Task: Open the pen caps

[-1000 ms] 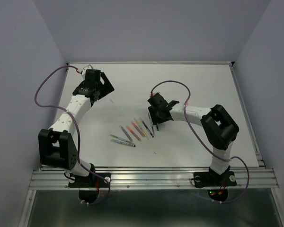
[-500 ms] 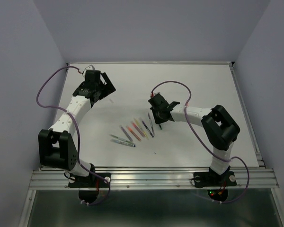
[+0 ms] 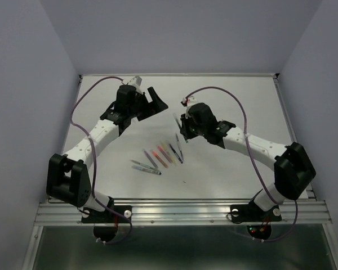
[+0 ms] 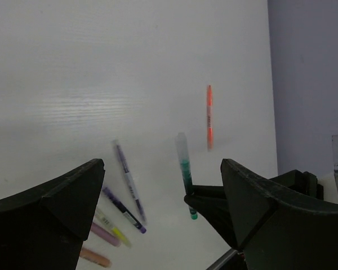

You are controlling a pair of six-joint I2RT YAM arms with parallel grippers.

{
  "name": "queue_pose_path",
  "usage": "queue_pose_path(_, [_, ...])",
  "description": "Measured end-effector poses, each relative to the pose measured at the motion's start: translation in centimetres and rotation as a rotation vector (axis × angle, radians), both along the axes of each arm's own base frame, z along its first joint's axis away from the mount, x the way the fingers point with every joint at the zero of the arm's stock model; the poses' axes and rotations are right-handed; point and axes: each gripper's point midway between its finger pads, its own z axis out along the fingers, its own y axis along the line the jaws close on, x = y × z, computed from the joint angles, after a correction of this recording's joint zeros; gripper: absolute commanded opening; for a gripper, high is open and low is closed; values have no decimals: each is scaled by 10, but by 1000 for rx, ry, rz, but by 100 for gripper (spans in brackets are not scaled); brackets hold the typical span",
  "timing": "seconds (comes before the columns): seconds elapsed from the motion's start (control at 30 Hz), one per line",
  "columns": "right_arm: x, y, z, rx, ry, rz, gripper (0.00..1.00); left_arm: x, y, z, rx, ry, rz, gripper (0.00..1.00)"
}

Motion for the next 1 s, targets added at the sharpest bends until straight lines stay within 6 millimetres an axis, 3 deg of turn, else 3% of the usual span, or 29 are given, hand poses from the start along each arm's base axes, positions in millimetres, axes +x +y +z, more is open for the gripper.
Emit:
queue_pose_path(0.07, [-4,9,20,67,-28,43,1,-4,-18,10,-58,-25,-50,93])
queue_pose_path(0.17, [-7,21,35,131,-46,94,1,-9,-30,15,-91,-30,-79,91])
queue_pose_path(0.33, [-14,30,34,173,-27,143,1,-12,-44,24,-135,-50,-109,82])
queue_pose_path(0.6, [-15,36,45,212,-44,166,1,-14,-53,19,-143,-34,-126,70])
queue_pose_path(0.77, [-16,37,46,215,-42,171,1,-15,-56,18,-146,-29,-130,56])
queue_pose_path(1.0, [-16,37,46,214,-43,170,1,-15,-58,13,-142,-17,-131,56])
